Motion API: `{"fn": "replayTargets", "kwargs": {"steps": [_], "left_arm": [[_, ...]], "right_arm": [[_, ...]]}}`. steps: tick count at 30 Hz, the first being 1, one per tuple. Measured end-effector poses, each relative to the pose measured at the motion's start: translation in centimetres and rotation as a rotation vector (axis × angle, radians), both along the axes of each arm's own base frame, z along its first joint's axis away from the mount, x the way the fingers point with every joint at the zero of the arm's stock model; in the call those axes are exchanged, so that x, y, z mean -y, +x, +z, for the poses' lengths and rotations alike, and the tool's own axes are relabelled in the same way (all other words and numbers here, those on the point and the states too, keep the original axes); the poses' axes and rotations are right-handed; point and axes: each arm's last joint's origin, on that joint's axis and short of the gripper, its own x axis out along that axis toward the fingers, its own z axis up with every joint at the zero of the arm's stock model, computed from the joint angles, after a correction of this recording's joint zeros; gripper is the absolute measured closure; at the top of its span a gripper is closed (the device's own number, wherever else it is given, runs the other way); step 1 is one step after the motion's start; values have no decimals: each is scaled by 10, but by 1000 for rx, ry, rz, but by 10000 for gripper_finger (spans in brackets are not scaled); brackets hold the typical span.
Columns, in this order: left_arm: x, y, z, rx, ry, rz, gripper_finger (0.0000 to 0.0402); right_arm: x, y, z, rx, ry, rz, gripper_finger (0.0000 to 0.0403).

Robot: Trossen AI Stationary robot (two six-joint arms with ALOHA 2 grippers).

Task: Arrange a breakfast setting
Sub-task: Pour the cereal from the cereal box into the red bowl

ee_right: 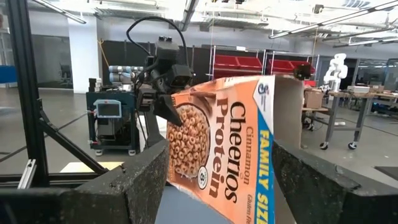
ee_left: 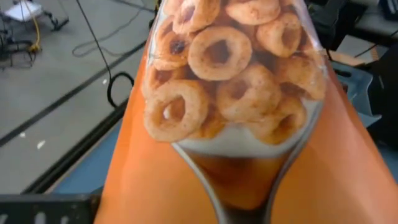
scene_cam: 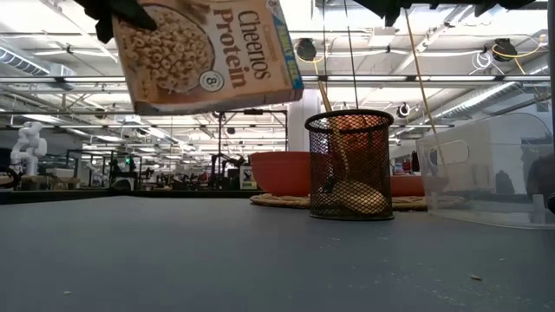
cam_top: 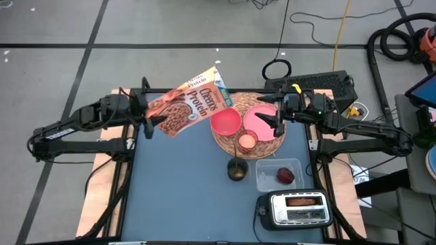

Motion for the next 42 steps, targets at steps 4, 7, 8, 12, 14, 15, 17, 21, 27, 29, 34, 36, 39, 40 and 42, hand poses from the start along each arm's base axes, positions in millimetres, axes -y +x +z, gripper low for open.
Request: {"fn": "replayTargets", "kwargs": {"steps": [4, 7, 8, 12, 14, 15, 17, 21, 27, 29, 34, 36, 39, 40, 42], "left_arm": [[0, -1, -2, -13, -23, 10, 192], [0, -1, 0, -8, -22, 10, 192], [0, -1, 1, -5, -21, 10, 192], [0, 0, 8, 9, -24, 11, 192], [-1, 2, 11, 3, -36, 15, 192], [-1, 3, 13, -7, -39, 15, 192], [-1, 6, 17, -25, -49, 17, 192], [-3, 14, 25, -82, -72, 10, 192], [-7, 26, 36, -179, -105, 2, 192], [-7, 30, 38, -219, -116, 3, 192], [-9, 35, 43, -293, -138, 5, 192], [-10, 38, 44, -314, -143, 5, 193], [-11, 43, 46, -297, -139, 6, 193], [-12, 46, 45, -294, -145, 11, 193], [-13, 51, 42, -307, -188, 20, 193]], "right_arm": [[0, 0, -2, -20, 6, 0, 128], [0, 1, -5, -48, 14, 0, 128], [0, 1, -5, -53, 16, 0, 128], [0, 1, -6, -58, 17, 0, 128], [0, 1, -6, -58, 17, 0, 129], [0, 1, -6, -58, 17, 0, 128], [0, 1, -6, -60, 18, 0, 128], [0, 1, -7, -73, 22, 0, 128], [0, 1, -8, -77, 23, 0, 128], [0, 1, -8, -77, 23, 0, 129], [0, 1, -8, -77, 23, 0, 129], [0, 1, -8, -77, 23, 0, 129], [0, 1, -8, -77, 23, 0, 129], [0, 1, -8, -77, 23, 0, 129], [0, 1, -8, -77, 23, 0, 129]]}}
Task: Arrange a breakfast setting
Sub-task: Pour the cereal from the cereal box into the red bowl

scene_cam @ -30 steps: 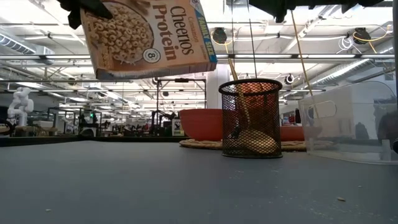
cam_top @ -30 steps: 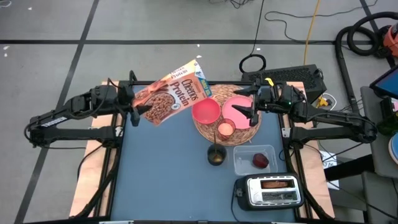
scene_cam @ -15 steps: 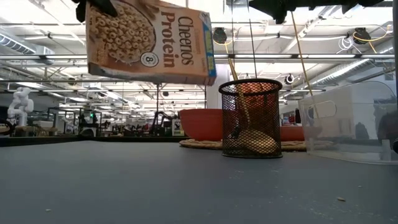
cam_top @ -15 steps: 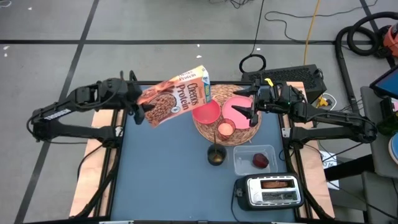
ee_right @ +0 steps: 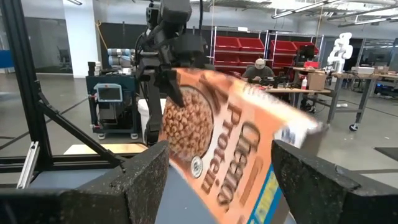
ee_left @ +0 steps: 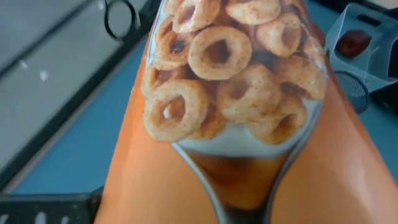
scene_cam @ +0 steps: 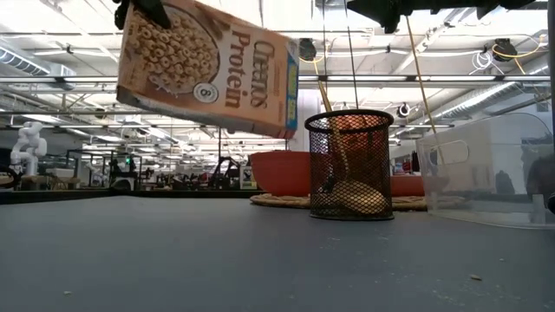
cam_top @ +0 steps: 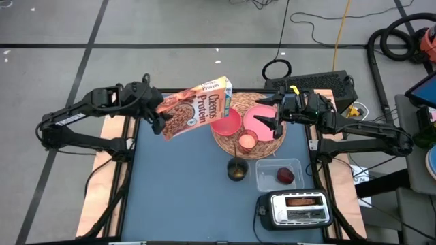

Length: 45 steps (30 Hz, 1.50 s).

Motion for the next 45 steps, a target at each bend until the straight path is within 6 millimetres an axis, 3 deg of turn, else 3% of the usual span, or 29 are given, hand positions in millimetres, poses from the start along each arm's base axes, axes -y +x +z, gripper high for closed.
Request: {"fn": "replayTargets", "kwargs": {"steps": [3, 17, 30, 45], "left_arm": [[2, 4, -8, -66, -63, -35, 193], [-1, 10, -12, -100, -32, -22, 193], [2, 1, 29, 28, 7, -29, 193], [4, -4, 25, -63, -52, 1, 193]], "right_arm": [[0, 0, 0, 0, 0, 0, 129], [0, 0, 0, 0, 0, 0, 129], [0, 0, 0, 0, 0, 0, 129], [0, 0, 0, -1, 0, 0, 129]]}}
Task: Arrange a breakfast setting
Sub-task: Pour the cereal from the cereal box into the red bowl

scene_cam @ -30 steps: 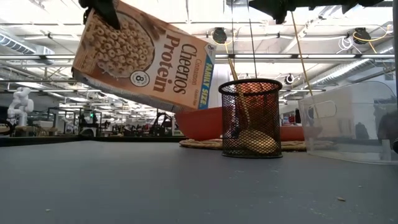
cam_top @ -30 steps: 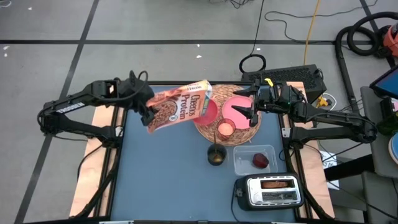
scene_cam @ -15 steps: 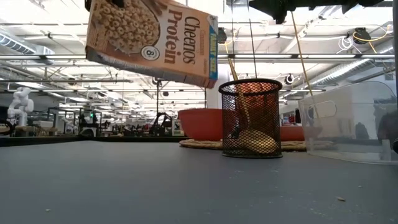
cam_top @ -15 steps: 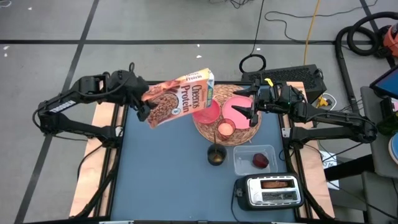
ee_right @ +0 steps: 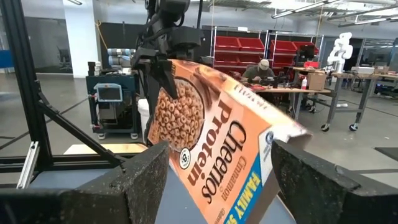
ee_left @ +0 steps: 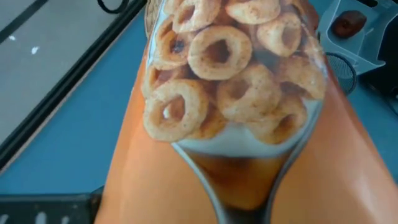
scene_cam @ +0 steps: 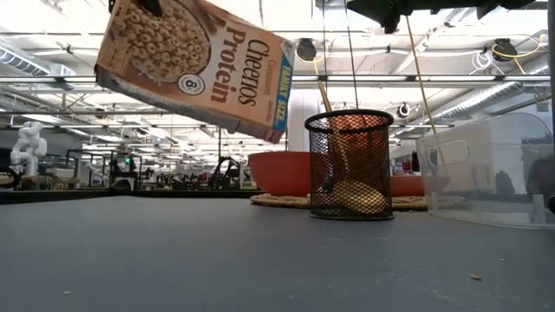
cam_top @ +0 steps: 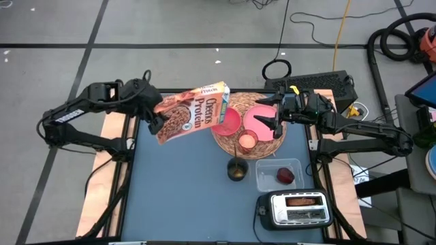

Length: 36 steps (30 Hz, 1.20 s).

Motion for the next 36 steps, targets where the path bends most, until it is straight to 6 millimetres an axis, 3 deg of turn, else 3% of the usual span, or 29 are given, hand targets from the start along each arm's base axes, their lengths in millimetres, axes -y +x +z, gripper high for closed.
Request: {"fn": "replayTargets", "kwargs": {"steps": [36], "left_arm": [[-3, 13, -5, -37, 21, -26, 193]], "right_arm": [[0, 0, 0, -2, -19, -1, 129]]}}
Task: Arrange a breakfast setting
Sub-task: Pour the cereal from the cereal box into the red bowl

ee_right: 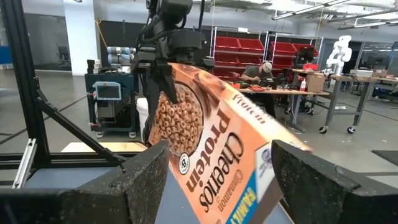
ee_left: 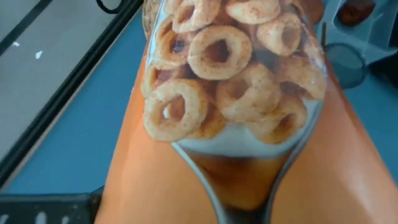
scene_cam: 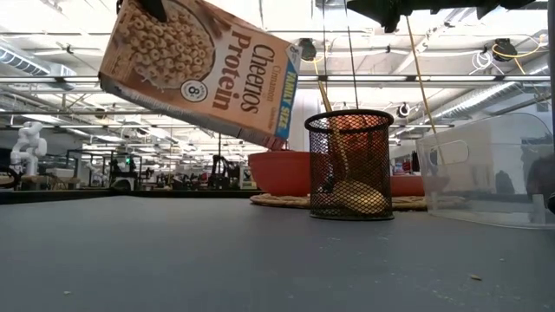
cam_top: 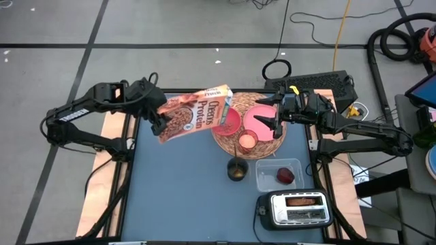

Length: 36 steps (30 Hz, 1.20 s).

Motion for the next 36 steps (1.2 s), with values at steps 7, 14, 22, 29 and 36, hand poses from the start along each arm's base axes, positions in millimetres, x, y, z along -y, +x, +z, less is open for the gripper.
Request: {"fn": "replayTargets", "kwargs": {"steps": [7, 14, 22, 29, 36], "left_arm": [[-1, 1, 1, 9, 6, 8, 193], [-2, 1, 1, 8, 17, 19, 193], [-3, 4, 0, 14, 35, 3, 194], [-2, 4, 1, 12, 37, -11, 194], [-1, 5, 1, 18, 43, -18, 194]], "right_arm": [[0, 0, 0, 0, 0, 0, 129], [0, 0, 0, 0, -2, 0, 129], [0, 0, 0, 0, -1, 0, 129], [0, 0, 0, 0, -1, 0, 129], [0, 0, 0, 0, -3, 0, 129]]}}
